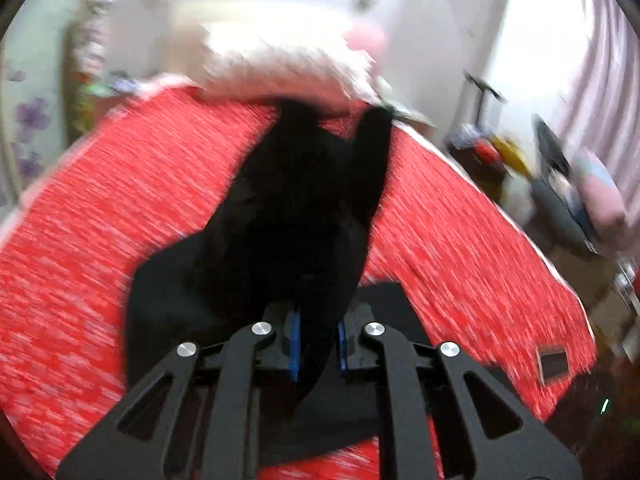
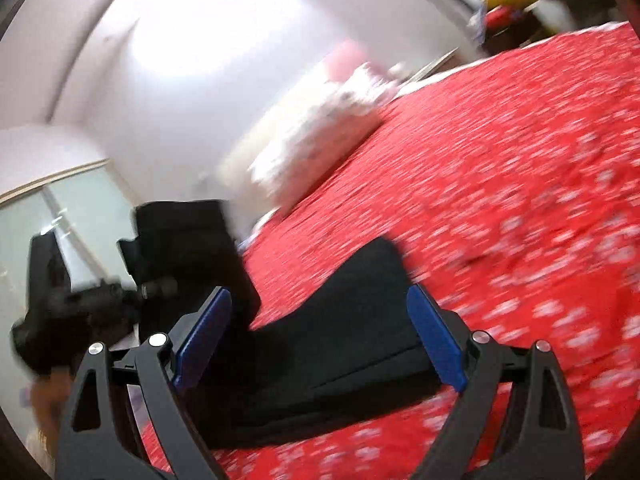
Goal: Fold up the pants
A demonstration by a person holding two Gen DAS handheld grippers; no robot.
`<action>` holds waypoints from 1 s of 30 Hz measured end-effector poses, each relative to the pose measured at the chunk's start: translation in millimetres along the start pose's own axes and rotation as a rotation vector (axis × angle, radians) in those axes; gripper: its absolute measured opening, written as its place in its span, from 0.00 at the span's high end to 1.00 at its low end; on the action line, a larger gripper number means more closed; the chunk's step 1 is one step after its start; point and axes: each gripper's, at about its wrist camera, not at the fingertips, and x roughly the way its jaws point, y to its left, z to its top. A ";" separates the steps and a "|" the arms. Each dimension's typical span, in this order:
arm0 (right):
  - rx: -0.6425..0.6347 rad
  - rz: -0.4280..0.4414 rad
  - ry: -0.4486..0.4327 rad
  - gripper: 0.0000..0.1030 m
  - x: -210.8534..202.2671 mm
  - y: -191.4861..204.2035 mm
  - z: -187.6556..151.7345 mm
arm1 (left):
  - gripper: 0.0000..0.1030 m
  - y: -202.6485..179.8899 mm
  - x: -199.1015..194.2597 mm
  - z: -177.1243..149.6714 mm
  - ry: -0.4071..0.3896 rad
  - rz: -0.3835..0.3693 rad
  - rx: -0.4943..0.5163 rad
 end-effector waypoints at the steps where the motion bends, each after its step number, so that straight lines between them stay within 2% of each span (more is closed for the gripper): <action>1: 0.023 -0.049 -0.029 0.11 -4.4 -7.3 2.6 | 0.88 -8.0 17.0 -10.9 0.055 -0.022 0.009; 2: 0.037 -0.075 -0.043 0.11 -6.4 -12.1 4.3 | 0.88 -17.1 44.3 -30.4 0.155 -0.041 0.011; 4: 0.085 -0.136 -0.065 0.11 -9.9 -26.1 10.6 | 0.88 -22.1 69.6 -57.1 0.221 -0.021 0.018; 6: 0.131 -0.172 -0.068 0.11 -11.9 -38.8 13.2 | 0.88 -23.5 67.0 -64.6 0.181 -0.006 0.047; 8: 0.172 -0.191 -0.051 0.11 -8.0 -47.4 13.7 | 0.88 -20.6 58.5 -58.9 0.153 -0.009 0.046; 13: 0.168 -0.201 -0.056 0.11 -8.0 -48.3 14.3 | 0.88 -38.0 35.8 -49.5 0.063 -0.001 0.090; 17: 0.177 -0.208 -0.050 0.11 -6.7 -47.6 15.6 | 0.88 -45.8 35.5 -59.9 0.073 -0.012 0.103; 22: 0.169 -0.215 -0.047 0.11 -2.1 -46.0 15.0 | 0.88 -46.3 17.7 -56.2 0.034 -0.053 0.064; 25: 0.167 -0.218 -0.047 0.11 -1.5 -45.4 15.3 | 0.87 -61.4 26.0 -64.3 0.074 -0.023 0.139; 28: 0.163 -0.221 -0.049 0.11 -1.1 -44.9 15.1 | 0.86 -63.1 50.0 -81.2 0.151 0.005 0.144; 30: 0.158 -0.225 -0.053 0.11 -1.3 -44.6 15.0 | 0.85 -67.9 50.4 -88.1 0.123 0.029 0.175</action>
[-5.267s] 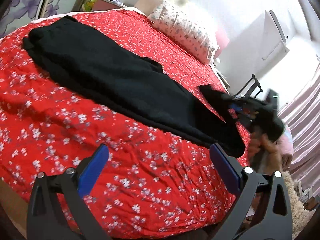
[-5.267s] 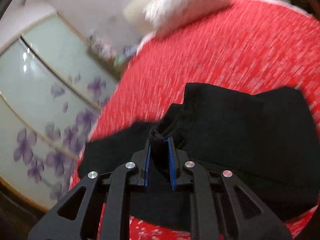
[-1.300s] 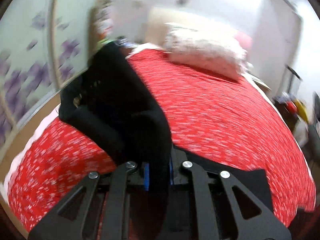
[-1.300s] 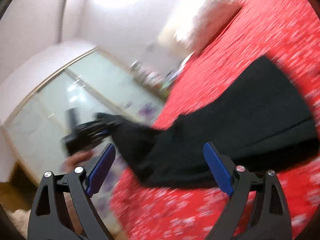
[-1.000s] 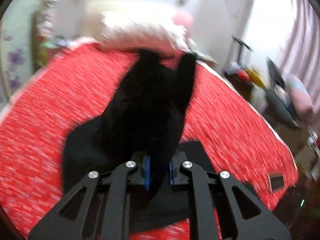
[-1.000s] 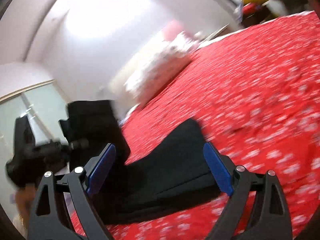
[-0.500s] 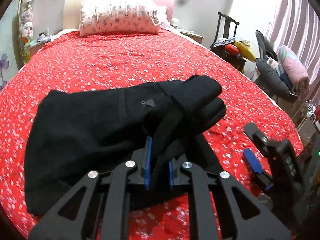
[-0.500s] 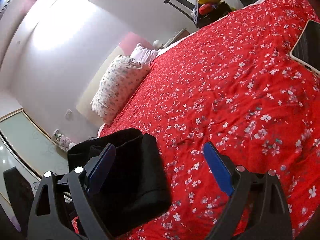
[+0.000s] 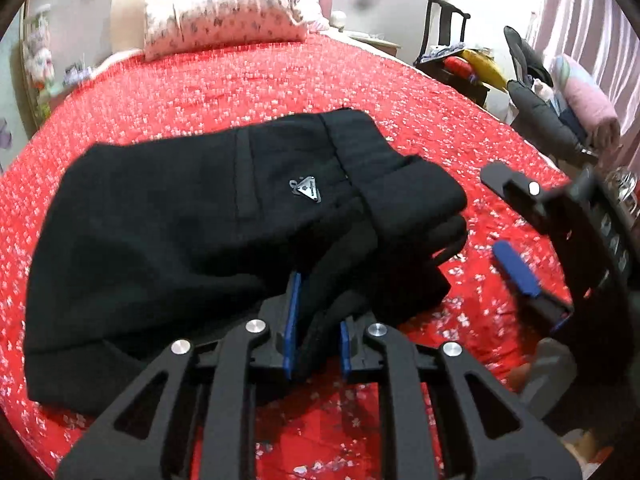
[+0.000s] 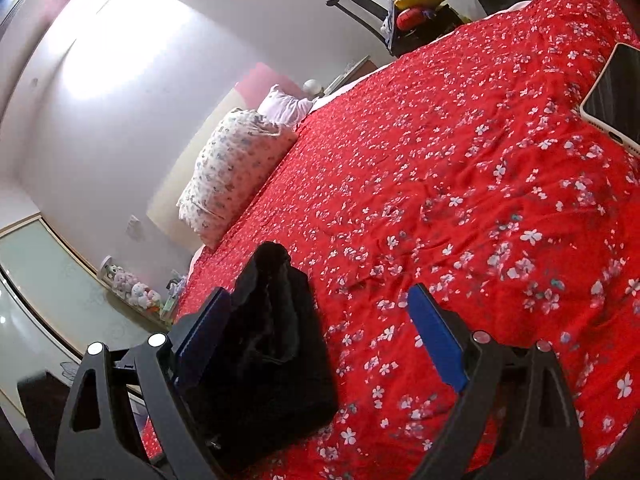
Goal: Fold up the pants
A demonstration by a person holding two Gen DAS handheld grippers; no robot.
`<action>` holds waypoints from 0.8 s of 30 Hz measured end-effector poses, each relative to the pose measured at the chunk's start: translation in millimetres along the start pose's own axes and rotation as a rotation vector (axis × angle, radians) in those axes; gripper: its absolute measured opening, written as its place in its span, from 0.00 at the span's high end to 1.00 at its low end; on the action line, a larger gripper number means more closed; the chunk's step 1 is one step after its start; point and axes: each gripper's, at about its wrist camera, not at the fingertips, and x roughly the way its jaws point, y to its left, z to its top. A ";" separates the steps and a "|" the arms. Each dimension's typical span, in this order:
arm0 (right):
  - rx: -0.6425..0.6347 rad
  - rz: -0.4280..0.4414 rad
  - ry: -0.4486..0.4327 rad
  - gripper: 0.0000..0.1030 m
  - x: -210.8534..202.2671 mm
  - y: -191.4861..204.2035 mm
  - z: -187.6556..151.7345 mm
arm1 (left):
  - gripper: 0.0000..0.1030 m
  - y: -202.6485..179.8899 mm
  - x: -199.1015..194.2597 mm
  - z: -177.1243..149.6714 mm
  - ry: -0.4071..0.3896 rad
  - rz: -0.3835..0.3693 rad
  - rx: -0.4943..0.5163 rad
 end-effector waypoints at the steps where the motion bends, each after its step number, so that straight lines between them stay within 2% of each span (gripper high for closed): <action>1: -0.003 -0.004 -0.001 0.11 0.2 0.3 -0.3 | 0.81 -3.4 -1.0 -1.0 -0.003 0.018 0.022; 3: -0.008 -0.008 -0.001 0.11 1.0 0.9 -1.1 | 0.78 -3.7 -4.0 -2.5 0.003 0.013 0.035; 6: -0.019 -0.011 -0.011 0.11 -0.3 2.3 -1.1 | 0.64 1.9 -16.9 -8.7 0.015 -0.054 0.026; 8: -0.021 -0.007 -0.015 0.11 -3.1 2.4 0.7 | 0.26 11.3 -37.6 -16.6 0.001 -0.164 -0.011; 9: -0.024 0.013 -0.008 0.11 -5.3 3.6 3.8 | 0.24 18.6 -52.5 -21.1 -0.023 -0.202 -0.033; 11: -0.032 0.074 0.002 0.11 -10.9 9.5 11.0 | 0.21 34.0 -75.1 -23.7 -0.069 -0.215 -0.056; 14: -0.078 0.251 0.075 0.11 -14.2 32.9 26.0 | 0.11 78.1 -98.4 -18.6 -0.168 -0.210 -0.173; 15: -0.090 0.341 0.147 0.11 -9.0 44.5 30.0 | 0.11 94.7 -99.1 -15.6 -0.180 -0.203 -0.231; 17: -0.080 0.444 0.317 0.11 7.7 61.6 29.6 | 0.11 125.0 -92.7 -10.5 -0.176 -0.219 -0.358; 19: -0.075 0.491 0.423 0.11 18.1 71.2 24.0 | 0.11 143.4 -82.4 -10.0 -0.161 -0.233 -0.450; 21: -0.109 0.494 0.505 0.11 27.2 81.5 14.9 | 0.11 148.2 -74.1 -10.1 -0.143 -0.236 -0.476; 22: -0.133 0.447 0.541 0.11 33.2 82.5 9.7 | 0.11 151.9 -70.1 -12.6 -0.131 -0.227 -0.480; 24: -0.146 0.272 0.605 0.11 52.9 68.6 -2.6 | 0.11 156.3 -56.4 -19.2 -0.082 -0.189 -0.495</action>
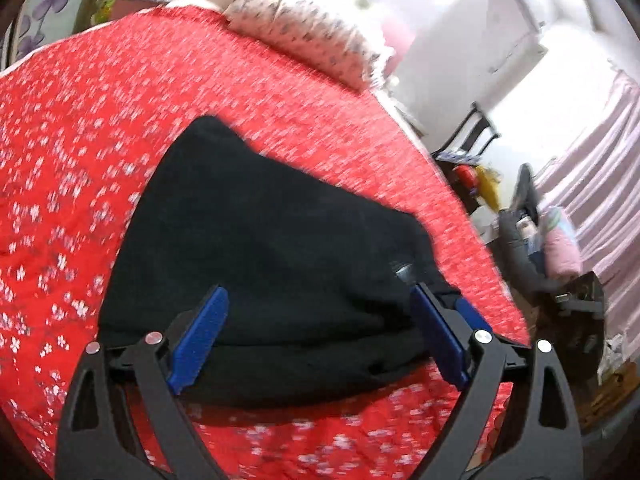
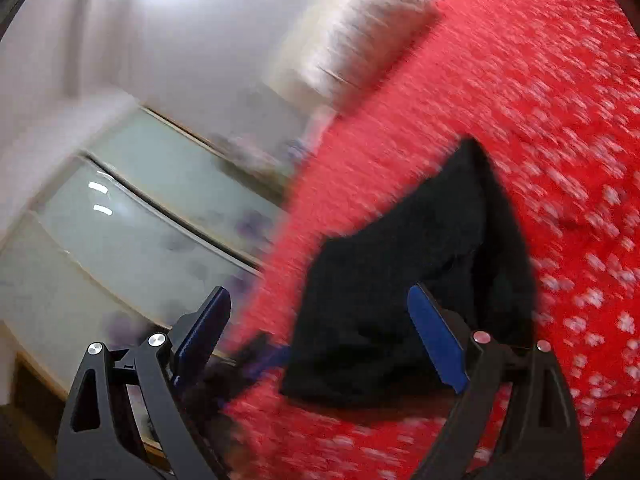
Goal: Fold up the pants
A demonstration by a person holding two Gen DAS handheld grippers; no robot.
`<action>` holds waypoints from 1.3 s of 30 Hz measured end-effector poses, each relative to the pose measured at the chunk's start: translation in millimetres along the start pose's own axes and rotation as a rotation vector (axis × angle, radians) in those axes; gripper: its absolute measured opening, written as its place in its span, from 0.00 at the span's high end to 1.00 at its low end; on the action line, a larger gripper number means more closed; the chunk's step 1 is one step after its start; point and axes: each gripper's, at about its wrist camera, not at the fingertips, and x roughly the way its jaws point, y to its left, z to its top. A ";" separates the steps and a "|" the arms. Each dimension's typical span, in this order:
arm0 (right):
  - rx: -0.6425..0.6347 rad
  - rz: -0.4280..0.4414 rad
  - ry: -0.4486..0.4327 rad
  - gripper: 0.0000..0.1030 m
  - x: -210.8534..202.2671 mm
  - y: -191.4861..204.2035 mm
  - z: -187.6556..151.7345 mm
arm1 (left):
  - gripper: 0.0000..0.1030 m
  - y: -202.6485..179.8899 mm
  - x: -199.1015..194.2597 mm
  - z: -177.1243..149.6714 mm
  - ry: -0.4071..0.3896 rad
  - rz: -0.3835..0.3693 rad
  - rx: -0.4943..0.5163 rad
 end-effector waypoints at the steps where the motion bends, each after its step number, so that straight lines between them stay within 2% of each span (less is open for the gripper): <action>1: 0.039 0.017 -0.006 0.14 2.9 -13.8 -2.0 | 0.12 6.9 6.4 -1.9 0.018 0.026 -0.019; 2: 0.056 0.036 -0.034 0.19 0.6 -21.1 -3.1 | 0.16 17.8 15.0 -4.1 0.036 0.026 -0.048; 3: 0.076 0.034 -0.051 0.32 -2.5 -30.3 -4.0 | 0.17 24.1 18.9 -6.7 0.037 0.024 -0.063; 4: 0.086 0.046 -0.050 0.36 -3.7 -35.0 -4.1 | 0.19 24.5 16.8 -9.8 0.026 0.023 -0.051; 6: 0.099 0.070 -0.026 0.36 -7.5 -36.7 -1.1 | 0.19 19.2 12.3 -11.0 0.030 0.026 -0.025; 8: 0.103 0.074 -0.015 0.29 -16.1 -29.2 5.5 | 0.18 19.0 2.9 -2.9 0.011 -0.006 -0.035; 9: 0.091 0.091 -0.033 0.11 -22.2 -22.1 13.0 | 0.17 17.9 -2.9 2.2 -0.010 -0.031 -0.047; 10: 0.076 0.115 -0.052 0.05 -26.4 -16.4 19.2 | 0.11 17.7 -7.2 9.7 -0.035 -0.053 -0.059; 11: 0.055 0.142 -0.058 0.05 -27.3 -8.9 28.4 | 0.06 17.6 -11.9 21.3 -0.068 -0.069 -0.069; 13: 0.056 0.148 -0.020 0.05 -17.7 -2.2 41.3 | 0.05 15.1 -8.9 45.5 -0.088 -0.093 -0.078; 17: 0.071 0.140 0.064 0.05 9.2 6.7 58.5 | 0.04 8.1 21.3 82.9 -0.043 -0.162 -0.090; 18: 0.067 0.125 0.075 0.05 16.7 7.9 62.4 | 0.04 5.7 29.4 88.1 -0.036 -0.162 -0.088; 20: 0.065 0.059 0.087 0.05 30.4 3.7 67.2 | 0.04 8.4 53.4 97.6 -0.009 -0.101 -0.082; 21: 0.085 -0.014 0.125 0.05 40.1 -6.6 64.8 | 0.04 15.6 68.6 100.4 0.025 -0.046 -0.106; 22: 0.117 -0.028 0.163 0.05 48.6 -18.0 65.9 | 0.06 24.7 80.1 102.0 0.052 -0.019 -0.137; 23: 0.151 -0.011 0.177 0.05 53.5 -29.5 64.2 | 0.06 39.0 93.2 101.5 0.080 -0.026 -0.203; 25: 0.197 0.039 0.154 0.05 50.2 -41.1 62.8 | 0.06 49.7 97.9 98.0 0.067 -0.034 -0.271; 30: 0.135 0.027 0.172 0.05 32.5 -32.5 59.9 | 0.09 38.9 90.8 97.7 0.070 0.008 -0.246; 31: 0.128 0.040 0.169 0.05 23.4 -28.8 58.6 | 0.09 35.4 83.2 95.5 0.067 -0.003 -0.232; 33: 0.094 0.143 0.168 0.05 2.2 -19.3 51.2 | 0.09 30.1 59.2 86.8 0.061 -0.069 -0.197; 36: 0.029 0.189 0.189 0.04 -18.2 -0.7 37.0 | 0.06 22.7 23.9 67.4 0.042 -0.174 -0.138; 39: 0.012 0.198 0.227 0.01 -26.1 6.8 21.7 | 0.04 14.4 4.5 45.7 0.040 -0.238 -0.085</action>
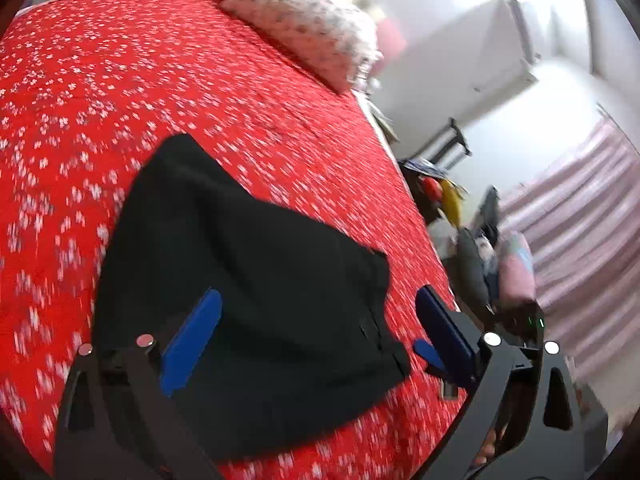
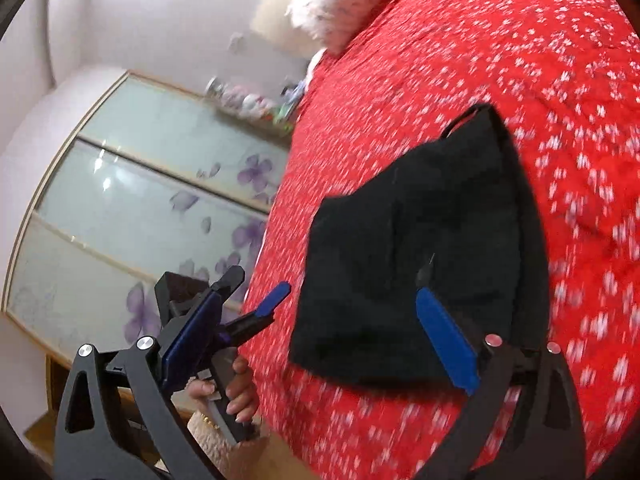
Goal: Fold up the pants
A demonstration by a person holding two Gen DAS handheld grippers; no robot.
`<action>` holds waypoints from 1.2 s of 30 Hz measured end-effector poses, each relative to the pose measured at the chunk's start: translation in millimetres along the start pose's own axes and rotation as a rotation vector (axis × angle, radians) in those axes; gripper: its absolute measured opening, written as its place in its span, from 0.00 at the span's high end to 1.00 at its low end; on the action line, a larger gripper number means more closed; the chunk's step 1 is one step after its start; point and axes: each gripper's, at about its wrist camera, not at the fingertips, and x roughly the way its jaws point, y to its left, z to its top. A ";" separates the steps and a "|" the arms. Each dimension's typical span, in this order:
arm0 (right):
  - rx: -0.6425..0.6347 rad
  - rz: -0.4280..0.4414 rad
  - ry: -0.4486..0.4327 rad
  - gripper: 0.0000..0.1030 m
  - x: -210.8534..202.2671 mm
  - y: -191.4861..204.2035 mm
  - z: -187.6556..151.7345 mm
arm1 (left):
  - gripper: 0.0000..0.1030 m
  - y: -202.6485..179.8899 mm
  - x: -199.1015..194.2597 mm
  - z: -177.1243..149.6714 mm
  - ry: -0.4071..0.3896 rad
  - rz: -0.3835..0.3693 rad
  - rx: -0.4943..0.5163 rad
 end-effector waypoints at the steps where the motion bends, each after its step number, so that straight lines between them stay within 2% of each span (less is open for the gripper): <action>1: 0.016 -0.026 0.012 0.01 1.6 -4.3 -4.1 | 0.04 -1.3 -0.6 -6.7 0.010 -0.009 0.010; 3: 0.063 -0.070 0.058 0.01 15.7 -22.1 -5.2 | 0.02 5.0 7.6 -17.9 0.036 0.035 0.012; 4: 0.086 -0.049 0.065 0.01 20.6 -30.8 -6.1 | 0.02 16.6 20.0 -23.8 0.076 0.093 -0.014; 5: 0.096 -0.017 0.045 0.01 19.3 -35.9 -6.4 | 0.03 23.9 26.5 -28.8 0.098 0.119 -0.026; 7: 0.106 0.016 0.035 0.01 17.9 -38.1 -3.3 | 0.02 23.0 33.1 -37.8 0.069 0.151 0.049; 10: 0.098 0.015 0.054 0.01 11.7 -30.6 1.2 | 0.02 2.0 41.6 -52.3 0.067 0.255 0.204; 11: 0.088 0.019 0.045 0.01 8.1 -24.3 4.2 | 0.02 -0.9 40.9 -54.5 0.056 0.261 0.218; 13: 0.012 0.009 -0.036 0.01 -12.5 -9.2 10.8 | 0.02 -7.0 29.4 -61.5 0.002 0.259 0.243; 15: -0.022 -0.040 -0.092 0.01 -26.4 -6.4 19.2 | 0.02 -5.1 20.3 -66.0 -0.045 0.264 0.249; 19: 0.046 -0.172 -0.060 0.01 -18.6 -32.2 42.3 | 0.02 3.4 14.1 -77.7 -0.104 0.262 0.276; 20: 0.055 -0.217 -0.050 0.04 -15.0 -38.7 46.0 | 0.02 3.0 14.1 -81.1 -0.110 0.264 0.286; 21: 0.063 -0.265 -0.036 0.11 -9.7 -47.0 50.3 | 0.02 2.7 11.9 -81.3 -0.112 0.266 0.287; 22: 0.071 -0.291 -0.025 0.12 -6.2 -52.9 53.0 | 0.02 2.9 13.2 -80.5 -0.110 0.266 0.284; 25: 0.086 -0.325 -0.009 0.16 5.4 -66.4 54.1 | 0.02 4.9 11.6 -80.0 -0.109 0.244 0.265; 29: 0.095 -0.353 -0.002 0.16 17.4 -75.9 52.2 | 0.02 13.3 6.8 -79.9 -0.113 0.227 0.255; 33: 0.059 -0.354 0.003 0.16 21.6 -71.0 48.5 | 0.02 13.7 6.6 -81.6 -0.111 0.230 0.256; 36: 0.019 -0.390 0.006 0.16 21.2 -65.4 47.3 | 0.02 13.0 7.3 -82.8 -0.110 0.244 0.265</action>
